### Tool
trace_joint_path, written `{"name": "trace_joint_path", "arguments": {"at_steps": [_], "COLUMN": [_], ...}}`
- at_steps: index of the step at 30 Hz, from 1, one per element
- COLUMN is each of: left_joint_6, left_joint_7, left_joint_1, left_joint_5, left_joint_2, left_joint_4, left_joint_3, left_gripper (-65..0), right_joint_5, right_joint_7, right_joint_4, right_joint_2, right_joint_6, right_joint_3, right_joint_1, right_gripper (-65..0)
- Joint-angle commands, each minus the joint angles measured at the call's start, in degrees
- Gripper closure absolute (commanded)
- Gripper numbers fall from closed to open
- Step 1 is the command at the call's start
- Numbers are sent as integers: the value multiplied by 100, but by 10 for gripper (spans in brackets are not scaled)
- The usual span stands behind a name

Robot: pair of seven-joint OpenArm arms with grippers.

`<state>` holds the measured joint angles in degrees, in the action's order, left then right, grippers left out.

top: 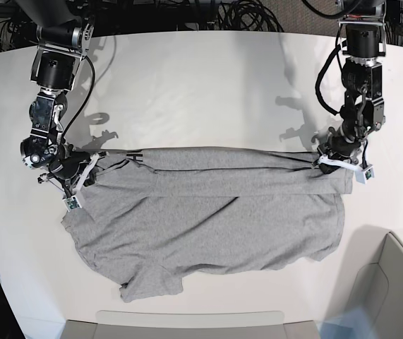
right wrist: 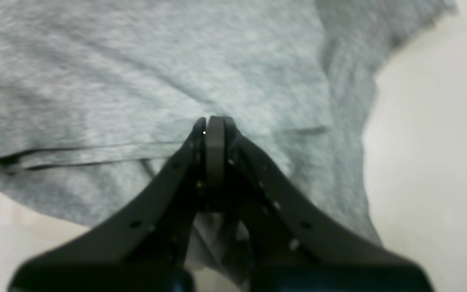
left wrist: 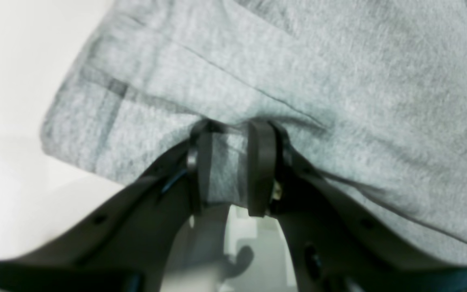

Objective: Fold the T-shirt properly
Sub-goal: 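Drag the folded shirt back toward the robot with both grippers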

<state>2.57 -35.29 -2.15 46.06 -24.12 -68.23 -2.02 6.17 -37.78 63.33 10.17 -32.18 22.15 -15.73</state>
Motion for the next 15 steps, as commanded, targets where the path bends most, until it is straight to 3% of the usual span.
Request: {"name": "trace_joint_path", "arguments": {"at_steps": [1,10,13,15], "left_joint_6": [249,214,214,205], "left_joint_7": [-282,-836,-994,-1029], "left_joint_1": [114,1037,1222,1380], "left_joint_5": [-189,-189,-189,-189], "left_joint_2": [-72,-72,-72,-72], "left_joint_4": [58,-1094,-1191,-1191], "left_joint_3": [-22,-22,-22,-22], "left_gripper": [0,0,0,0], "right_joint_5": [55,20,20,11], "right_joint_7": [20,11,11,11], "right_joint_4": [107,863,1320,1496], "right_joint_2": [77,156,147,147], "right_joint_6": [40,-4,-434,-549], "right_joint_3": [31,13,40,49], "right_joint_1": [-137,795,1173,1410], "right_gripper": [0,0,0,0]}}
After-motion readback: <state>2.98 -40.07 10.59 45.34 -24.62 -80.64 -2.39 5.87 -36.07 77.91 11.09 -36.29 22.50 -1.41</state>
